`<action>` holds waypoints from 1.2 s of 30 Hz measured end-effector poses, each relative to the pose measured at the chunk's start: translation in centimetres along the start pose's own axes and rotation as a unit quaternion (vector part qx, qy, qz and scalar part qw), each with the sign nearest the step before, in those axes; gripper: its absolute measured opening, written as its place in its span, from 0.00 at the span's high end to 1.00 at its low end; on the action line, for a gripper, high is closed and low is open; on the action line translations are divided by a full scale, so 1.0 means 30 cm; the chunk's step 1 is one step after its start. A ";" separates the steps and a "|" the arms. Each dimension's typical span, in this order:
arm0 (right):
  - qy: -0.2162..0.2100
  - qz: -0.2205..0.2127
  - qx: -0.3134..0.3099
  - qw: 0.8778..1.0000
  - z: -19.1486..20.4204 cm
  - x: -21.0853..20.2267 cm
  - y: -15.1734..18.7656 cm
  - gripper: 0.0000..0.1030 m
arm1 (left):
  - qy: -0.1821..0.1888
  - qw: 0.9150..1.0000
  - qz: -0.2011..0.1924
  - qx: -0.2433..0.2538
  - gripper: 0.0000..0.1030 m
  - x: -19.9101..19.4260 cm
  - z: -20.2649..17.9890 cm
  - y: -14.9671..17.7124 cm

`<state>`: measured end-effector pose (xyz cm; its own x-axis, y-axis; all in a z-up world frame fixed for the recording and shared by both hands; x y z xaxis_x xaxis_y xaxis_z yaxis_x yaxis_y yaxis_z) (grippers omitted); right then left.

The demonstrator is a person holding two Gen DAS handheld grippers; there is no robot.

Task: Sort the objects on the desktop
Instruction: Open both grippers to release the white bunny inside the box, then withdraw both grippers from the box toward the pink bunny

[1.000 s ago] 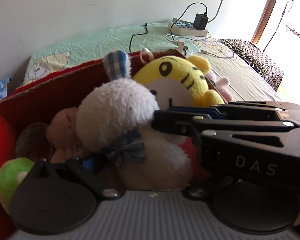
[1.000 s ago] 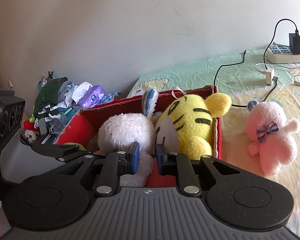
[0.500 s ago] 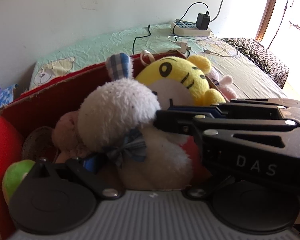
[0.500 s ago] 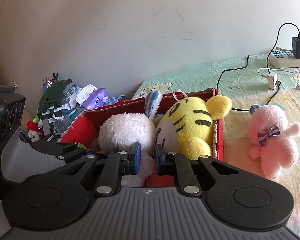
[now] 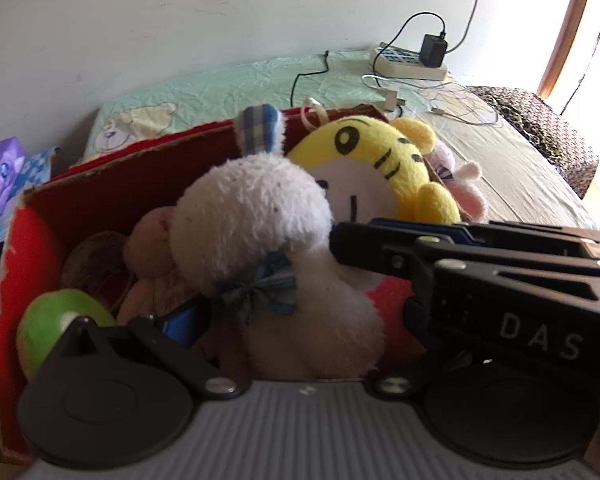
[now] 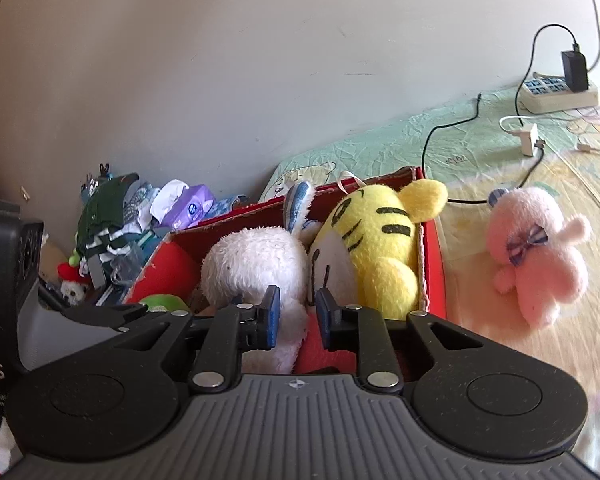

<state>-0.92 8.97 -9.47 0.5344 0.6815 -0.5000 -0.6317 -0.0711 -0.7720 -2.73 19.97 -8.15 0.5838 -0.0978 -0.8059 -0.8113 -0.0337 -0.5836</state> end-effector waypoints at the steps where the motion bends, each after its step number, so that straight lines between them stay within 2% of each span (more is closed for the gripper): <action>1: 0.002 -0.001 0.002 1.000 0.002 -0.006 0.000 0.76 | -0.004 1.000 0.001 -0.002 0.00 -0.005 0.001 0.003; 21: 0.024 -0.027 0.008 0.999 0.035 -0.123 -0.004 0.70 | -0.038 0.999 -0.008 0.012 0.01 -0.080 -0.024 0.020; 24: 0.017 -0.028 0.010 0.999 0.035 -0.129 -0.005 0.64 | -0.041 0.999 -0.006 0.007 0.01 -0.080 -0.022 0.018; 28: -0.003 -0.024 0.004 1.000 0.036 -0.123 -0.011 0.64 | -0.059 0.998 -0.011 0.000 0.01 -0.088 -0.014 0.013; 36: -0.057 -0.012 -0.011 0.998 0.017 -0.124 -0.046 0.64 | -0.127 0.991 -0.015 -0.038 0.01 -0.118 0.017 -0.014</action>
<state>-2.33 6.90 -6.34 0.4819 0.7611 -0.4341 -0.6060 -0.0683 -0.7925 -4.44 20.85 -5.09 0.5884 0.1569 -0.7932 -0.7878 -0.1093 -0.6061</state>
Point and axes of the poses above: each gripper's, at about its wrist camera, not at the fingertips, and x roughly the way its jaws point, z to its left, y to its underside, the point moved 7 cm from there along x, roughly the way its jaws point, and after that the axes turned 6 degrees about -x, right-handed, at the moved point
